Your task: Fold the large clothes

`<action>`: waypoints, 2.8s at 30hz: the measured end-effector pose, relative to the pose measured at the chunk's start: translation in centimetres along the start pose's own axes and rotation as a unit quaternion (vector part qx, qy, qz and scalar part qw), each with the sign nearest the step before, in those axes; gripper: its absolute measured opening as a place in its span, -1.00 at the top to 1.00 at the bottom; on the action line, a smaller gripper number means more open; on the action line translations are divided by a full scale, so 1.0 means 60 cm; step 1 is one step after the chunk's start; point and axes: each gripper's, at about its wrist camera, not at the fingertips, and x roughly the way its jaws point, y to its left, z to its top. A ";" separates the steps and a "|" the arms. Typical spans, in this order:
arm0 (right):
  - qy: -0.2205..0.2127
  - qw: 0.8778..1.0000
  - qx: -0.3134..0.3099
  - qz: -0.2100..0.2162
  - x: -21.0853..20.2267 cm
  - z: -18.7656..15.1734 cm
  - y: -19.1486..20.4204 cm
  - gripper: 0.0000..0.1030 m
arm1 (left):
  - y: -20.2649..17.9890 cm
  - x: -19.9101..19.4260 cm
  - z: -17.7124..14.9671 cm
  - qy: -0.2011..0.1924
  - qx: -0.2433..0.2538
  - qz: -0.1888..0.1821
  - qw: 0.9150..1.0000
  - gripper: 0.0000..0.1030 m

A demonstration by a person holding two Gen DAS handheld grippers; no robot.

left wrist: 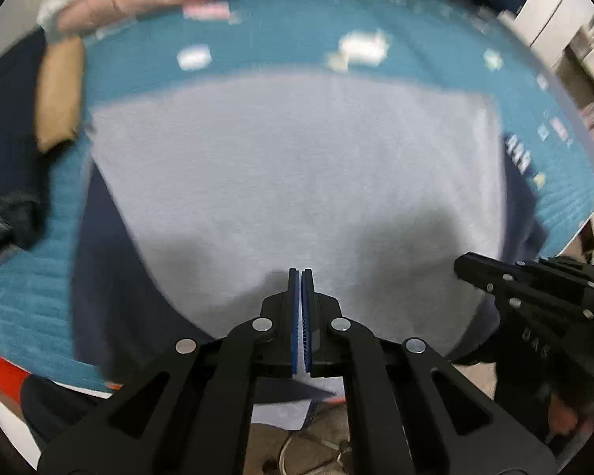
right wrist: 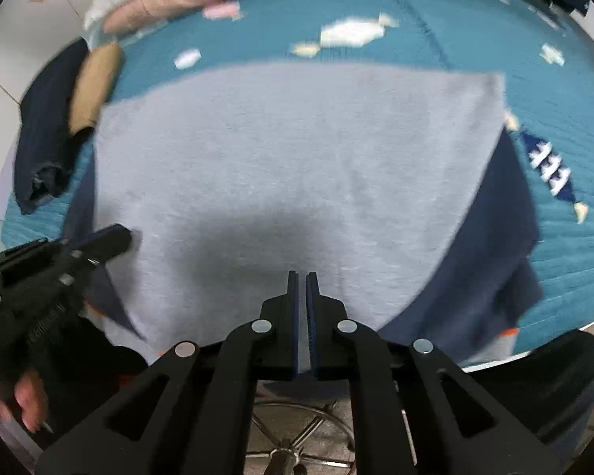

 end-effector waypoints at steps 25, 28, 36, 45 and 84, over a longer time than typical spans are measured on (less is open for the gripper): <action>-0.098 0.985 0.141 0.013 -0.148 -0.056 -0.223 -0.70 | 0.001 -0.102 -0.061 -0.037 0.000 0.009 0.999 -0.28; -0.083 0.983 0.164 0.024 -0.130 -0.039 -0.261 -0.72 | -0.005 -0.109 -0.054 -0.044 0.001 0.011 0.999 -0.33; -0.063 0.974 0.199 0.084 -0.070 -0.005 -0.297 -0.72 | -0.016 -0.114 -0.044 -0.047 0.008 0.022 0.999 -0.33; -0.063 0.935 0.221 0.270 -0.037 -0.006 -0.343 -0.79 | -0.024 -0.110 -0.046 -0.039 0.011 0.023 0.999 -0.45; -0.099 0.988 0.101 0.065 -0.051 -0.014 -0.243 0.22 | -0.021 -0.050 0.158 -0.026 -0.055 0.028 0.998 0.56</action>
